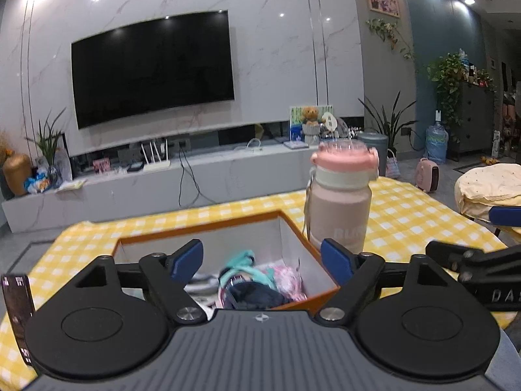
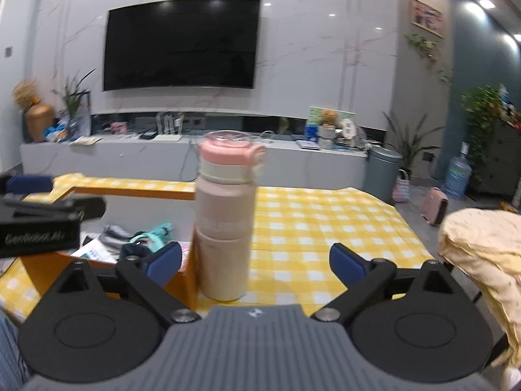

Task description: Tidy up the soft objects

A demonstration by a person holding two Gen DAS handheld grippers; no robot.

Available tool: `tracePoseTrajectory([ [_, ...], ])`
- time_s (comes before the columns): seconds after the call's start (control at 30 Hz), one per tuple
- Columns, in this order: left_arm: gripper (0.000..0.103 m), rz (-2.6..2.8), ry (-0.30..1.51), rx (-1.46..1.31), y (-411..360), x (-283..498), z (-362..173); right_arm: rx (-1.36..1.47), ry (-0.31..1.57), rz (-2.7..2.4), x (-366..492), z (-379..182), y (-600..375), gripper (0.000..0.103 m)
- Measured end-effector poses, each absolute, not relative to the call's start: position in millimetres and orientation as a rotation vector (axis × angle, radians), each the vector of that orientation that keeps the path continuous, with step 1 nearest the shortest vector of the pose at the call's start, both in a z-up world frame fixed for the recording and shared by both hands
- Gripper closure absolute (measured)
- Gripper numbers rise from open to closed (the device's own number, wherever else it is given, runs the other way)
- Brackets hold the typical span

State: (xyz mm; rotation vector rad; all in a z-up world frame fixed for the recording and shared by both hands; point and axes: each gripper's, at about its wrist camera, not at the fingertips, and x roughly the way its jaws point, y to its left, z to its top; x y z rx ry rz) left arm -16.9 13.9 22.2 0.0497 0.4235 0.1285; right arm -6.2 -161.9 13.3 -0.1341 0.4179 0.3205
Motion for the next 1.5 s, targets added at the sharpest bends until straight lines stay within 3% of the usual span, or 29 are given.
tracePoseTrajectory([
  [0.13, 0.0, 0.141, 0.451, 0.023, 17, -20, 13, -0.097, 0.425, 0.288, -3, 6, -167, 0.004],
  [1.5, 0.0, 0.126, 0.463, 0.016, -1, -44, -31, -0.083, 0.501, 0.198, -26, -46, -175, 0.003],
])
